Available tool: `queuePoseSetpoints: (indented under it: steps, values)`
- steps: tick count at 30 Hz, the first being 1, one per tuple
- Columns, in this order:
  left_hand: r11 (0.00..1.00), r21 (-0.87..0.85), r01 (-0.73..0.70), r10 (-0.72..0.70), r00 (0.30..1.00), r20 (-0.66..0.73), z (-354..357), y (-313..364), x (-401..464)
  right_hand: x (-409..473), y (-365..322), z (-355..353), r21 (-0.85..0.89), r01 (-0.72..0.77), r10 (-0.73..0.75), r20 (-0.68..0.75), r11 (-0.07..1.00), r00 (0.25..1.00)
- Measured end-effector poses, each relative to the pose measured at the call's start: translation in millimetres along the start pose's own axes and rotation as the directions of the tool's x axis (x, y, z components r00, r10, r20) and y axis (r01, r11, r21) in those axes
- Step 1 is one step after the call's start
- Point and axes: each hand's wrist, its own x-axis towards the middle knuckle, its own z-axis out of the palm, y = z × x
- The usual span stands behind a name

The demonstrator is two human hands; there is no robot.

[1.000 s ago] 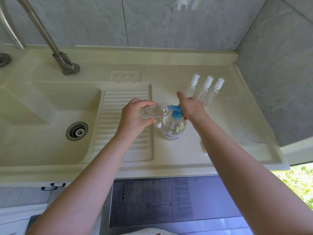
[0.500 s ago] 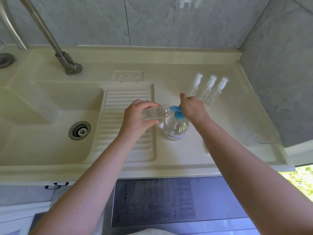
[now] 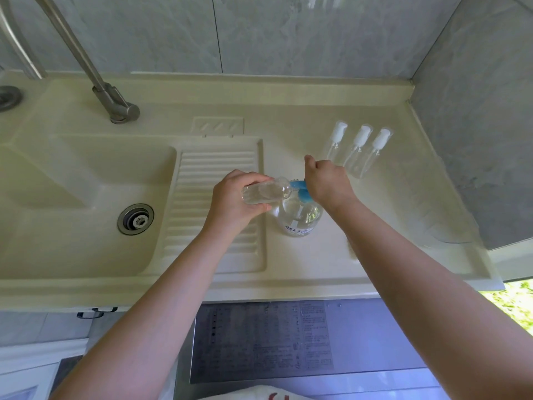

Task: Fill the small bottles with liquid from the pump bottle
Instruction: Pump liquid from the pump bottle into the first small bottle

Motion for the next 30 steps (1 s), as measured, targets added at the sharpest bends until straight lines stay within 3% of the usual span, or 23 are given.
queuePoseSetpoints:
  steps: [5,9,11,17,20,22,28,30]
  values:
    - [1.0,-0.028,0.004,-0.004,1.0,-0.007,-2.2,2.8,0.5,0.9,-8.1,-11.2,-0.01,-0.027,0.028,0.077,1.0,0.997]
    - [1.0,-0.025,0.004,-0.004,1.0,-0.004,-2.4,3.3,0.5,-2.7,-9.7,-11.2,-0.141,0.049,-0.037,0.087,0.989,0.995]
    - [1.0,-0.021,0.001,-0.001,1.0,0.001,-1.4,1.8,0.3,2.1,-6.5,-7.9,-0.044,0.008,-0.007,0.021,0.999,1.0]
    - [1.0,0.0,-0.005,0.005,1.0,0.002,-0.6,0.7,-0.8,-2.0,-4.4,-3.0,-0.076,0.029,-0.031,-0.024,0.997,0.999]
    - [1.0,-0.007,-0.01,0.01,1.0,0.004,-1.6,2.9,-1.1,-4.8,-6.5,-10.6,-0.044,0.05,-0.049,0.028,0.998,0.998]
    - [1.0,-0.012,-0.011,0.011,1.0,0.002,-3.2,4.1,-0.7,-5.5,-10.0,-14.8,0.048,-0.017,0.013,0.079,0.999,0.997]
    - [1.0,-0.015,-0.026,0.026,1.0,-0.008,-1.3,4.7,-0.4,-8.0,-7.5,-13.9,-0.066,0.073,-0.069,0.071,0.995,0.995]
    - [1.0,-0.009,-0.026,0.025,1.0,-0.01,-1.1,3.5,0.2,-6.0,-4.3,-6.8,-0.056,0.072,-0.071,0.01,0.996,0.997]
